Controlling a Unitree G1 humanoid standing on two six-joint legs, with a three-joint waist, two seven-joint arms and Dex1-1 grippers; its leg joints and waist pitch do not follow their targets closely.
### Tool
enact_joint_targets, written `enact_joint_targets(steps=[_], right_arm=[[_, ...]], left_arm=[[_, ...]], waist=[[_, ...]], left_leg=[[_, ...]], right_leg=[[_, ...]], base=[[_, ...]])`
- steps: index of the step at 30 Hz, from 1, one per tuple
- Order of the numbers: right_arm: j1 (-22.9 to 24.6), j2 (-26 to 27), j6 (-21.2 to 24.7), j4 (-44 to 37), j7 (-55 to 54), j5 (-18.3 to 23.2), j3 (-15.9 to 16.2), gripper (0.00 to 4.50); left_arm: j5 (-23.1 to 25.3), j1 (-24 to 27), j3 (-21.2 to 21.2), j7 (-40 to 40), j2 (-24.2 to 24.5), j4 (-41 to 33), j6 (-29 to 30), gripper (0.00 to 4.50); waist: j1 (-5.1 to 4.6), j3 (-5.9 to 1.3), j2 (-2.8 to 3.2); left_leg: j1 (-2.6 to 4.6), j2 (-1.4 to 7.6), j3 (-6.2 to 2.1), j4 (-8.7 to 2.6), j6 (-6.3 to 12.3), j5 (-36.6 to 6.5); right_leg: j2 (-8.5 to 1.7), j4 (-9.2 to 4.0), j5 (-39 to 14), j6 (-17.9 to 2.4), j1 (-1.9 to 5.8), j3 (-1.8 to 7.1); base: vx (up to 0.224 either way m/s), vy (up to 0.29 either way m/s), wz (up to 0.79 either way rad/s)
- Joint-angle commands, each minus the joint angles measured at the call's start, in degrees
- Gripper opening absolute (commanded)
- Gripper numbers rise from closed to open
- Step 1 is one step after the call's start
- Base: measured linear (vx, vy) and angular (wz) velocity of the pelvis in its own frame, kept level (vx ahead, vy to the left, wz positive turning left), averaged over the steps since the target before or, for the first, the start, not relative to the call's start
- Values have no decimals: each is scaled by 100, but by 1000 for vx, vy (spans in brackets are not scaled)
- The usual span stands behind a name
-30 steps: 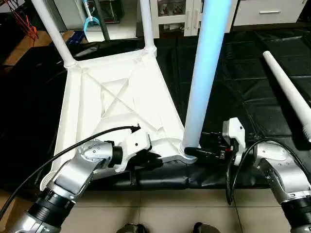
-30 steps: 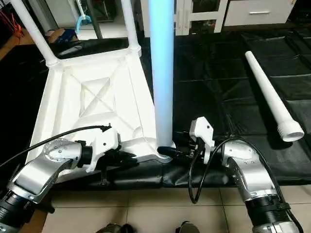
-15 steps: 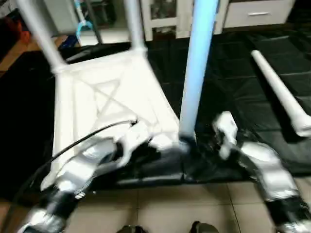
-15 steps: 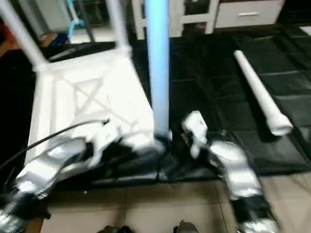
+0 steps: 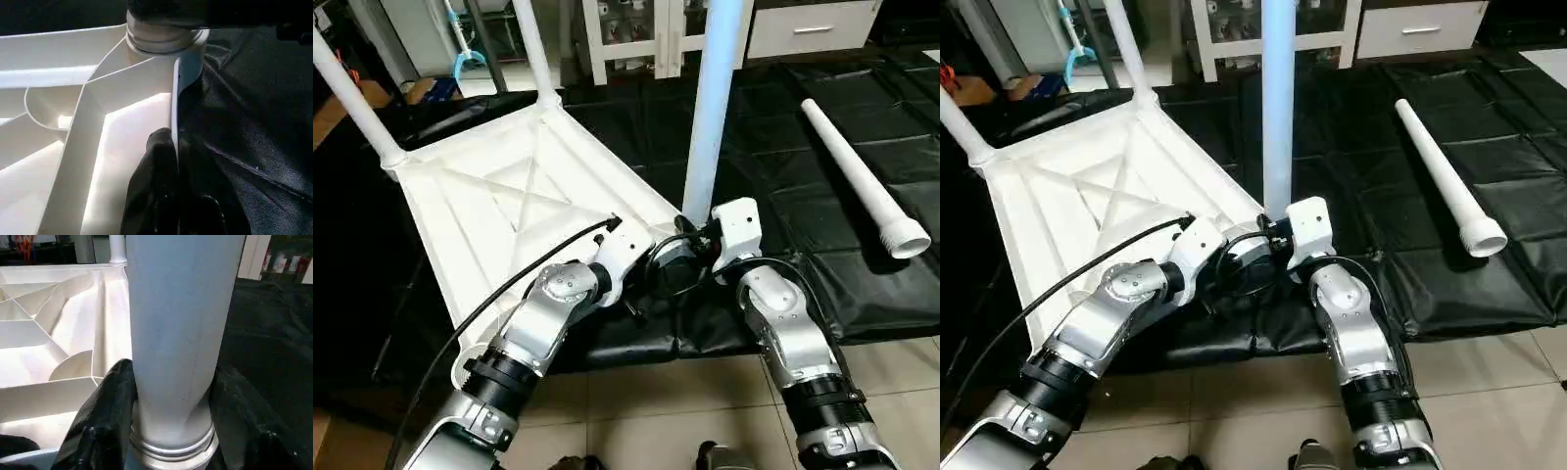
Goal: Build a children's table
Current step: Rotate leg to tighten
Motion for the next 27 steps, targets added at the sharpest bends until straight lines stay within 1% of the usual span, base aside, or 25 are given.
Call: enact_joint_targets(steps=[1,2,3,4,5,6,7,8,9,10,12,13,14,15,16,17,18,19,20,21,22,23,24,25,27], right_arm=[[44,39,-221,-266,649,334,127,244],[47,35,-223,-277,668,342,128,258],[56,-25,-254,-335,695,328,122,258],[61,-72,-205,-396,816,407,102,264],[67,-129,-144,-457,906,458,94,264],[73,-204,-116,-524,976,496,70,277],[74,-266,-93,-570,1036,528,48,301],[70,-361,17,-629,1259,677,8,301],[65,-420,96,-663,1421,788,-20,310],[48,-544,109,-688,1613,851,-45,310],[21,-815,128,-741,2029,925,-38,334],[24,-934,148,-787,2249,982,-28,334],[38,-1162,196,-886,2688,1104,-10,334],[62,-1320,173,-951,2962,1149,19,334],[64,-1329,172,-955,2979,1151,21,334],[122,-1521,207,-1043,3313,1248,48,334],[235,-1858,221,-1157,3872,1387,99,334],[241,-1876,219,-1162,3901,1393,102,334],[321,-2094,212,-1174,4241,1472,109,334],[321,-2094,212,-1174,4241,1472,109,334],[345,-2222,143,-1103,4462,1530,73,334],[348,-2257,138,-1076,4556,1575,53,334],[346,-2281,148,-1050,4661,1637,31,334],[346,-2281,148,-1050,4661,1637,31,334],[340,-2278,166,-1041,4734,1682,36,334]], left_arm=[[107,194,85,150,186,184,-69,0],[107,198,83,138,192,179,-73,0],[97,244,28,-28,263,122,-121,0],[74,297,-8,-163,323,48,-143,0],[45,351,-27,-283,373,-24,-141,0],[7,424,-75,-463,455,-128,-124,0],[-22,485,-129,-632,533,-219,-117,0],[-86,578,-188,-864,643,-363,-72,0],[-129,637,-226,-1013,713,-457,-42,0],[-208,729,-273,-1222,816,-602,-2,0],[-330,888,-351,-1552,1007,-841,27,0],[-376,940,-371,-1662,1081,-925,26,0],[-460,1039,-406,-1864,1217,-1081,21,0],[-511,1085,-415,-1964,1283,-1164,45,0],[-514,1088,-416,-1970,1287,-1169,47,0],[-538,1120,-420,-2069,1355,-1245,62,0],[-572,1159,-426,-2230,1458,-1358,106,0],[-574,1161,-426,-2239,1463,-1363,109,0],[-597,1168,-442,-2342,1517,-1422,156,0],[-597,1168,-442,-2342,1517,-1422,156,0],[-640,1181,-482,-2448,1580,-1501,208,0],[-661,1190,-503,-2486,1601,-1537,226,0],[-687,1201,-528,-2522,1616,-1575,244,0],[-687,1201,-528,-2522,1616,-1575,244,0],[-707,1212,-566,-2565,1620,-1616,267,0]], waist=[[-15,-284,-73],[-16,-295,-77],[-10,-313,-79],[-2,-319,-84],[3,-317,-80],[1,-315,-79],[0,-321,-70],[9,-327,-76],[10,-331,-58],[29,-342,-30],[41,-356,-41],[43,-368,-40],[54,-387,-46],[57,-407,-59],[77,-441,-25],[84,-443,-32],[112,-464,-51],[150,-475,-50],[193,-445,-48],[216,-452,-46],[236,-439,-58],[246,-439,-56],[246,-406,-48],[243,-384,-52],[237,-375,-55]], left_leg=[[139,239,-202,-531,48,-2752],[127,240,-203,-531,70,-2688],[107,248,-188,-529,111,-2476],[102,246,-178,-524,148,-2381],[84,252,-168,-518,226,-2207],[71,252,-164,-517,256,-2145],[81,259,-151,-504,323,-1999],[94,265,-151,-501,333,-1967],[103,270,-141,-492,369,-1880],[124,280,-129,-480,382,-1772],[123,284,-113,-454,456,-1542],[133,277,-102,-432,488,-1467],[132,273,-101,-400,573,-1266],[101,273,-105,-365,712,-969],[104,269,-110,-324,858,-638],[118,269,-96,-305,936,-495],[106,260,-102,-275,1086,-260],[105,267,-111,-261,1150,-161],[98,278,-94,-252,1252,-82],[116,277,-90,-246,1270,-94],[96,289,-101,-260,1255,-173],[105,293,-103,-265,1223,-245],[108,302,-100,-291,1134,-469],[122,313,-99,-317,1005,-724],[134,315,-102,-339,852,-975]], right_leg=[[-186,-460,-2802,-711,109,34],[-191,-451,-2692,-739,131,36],[-190,-421,-2382,-826,153,44],[-190,-414,-2244,-871,161,46],[-202,-391,-2047,-959,180,56],[-202,-387,-2014,-983,192,53],[-205,-380,-1973,-1042,189,56],[-208,-381,-1952,-1057,197,55],[-209,-365,-1861,-1111,188,64],[-201,-349,-1662,-1200,187,65],[-186,-309,-1274,-1326,201,64],[-178,-288,-1138,-1370,198,62],[-182,-246,-852,-1461,221,65],[-179,-177,-454,-1557,260,59],[-177,-122,-34,-1639,278,45],[-166,-112,157,-1669,258,46],[-169,-76,433,-1736,297,35],[-176,-52,532,-1752,315,30],[-178,-56,523,-1760,293,33],[-183,-65,457,-1761,290,30],[-194,-75,133,-1751,304,19],[-198,-84,-11,-1744,306,17],[-198,-120,-371,-1717,292,19],[-197,-160,-718,-1680,278,24],[-197,-185,-1023,-1626,274,30]], base=[[0,0,0],[0,0,0],[0,0,0],[0,0,0],[0,0,0],[0,0,0],[0,0,0],[0,0,0],[0,0,0],[0,0,0],[63,-13,8],[68,-11,9],[68,-8,9],[71,-4,4],[71,-4,4],[67,-4,3],[0,0,0],[0,0,0],[0,0,0],[0,0,0],[0,0,0],[0,0,0],[0,0,0],[0,0,0],[0,0,0]])
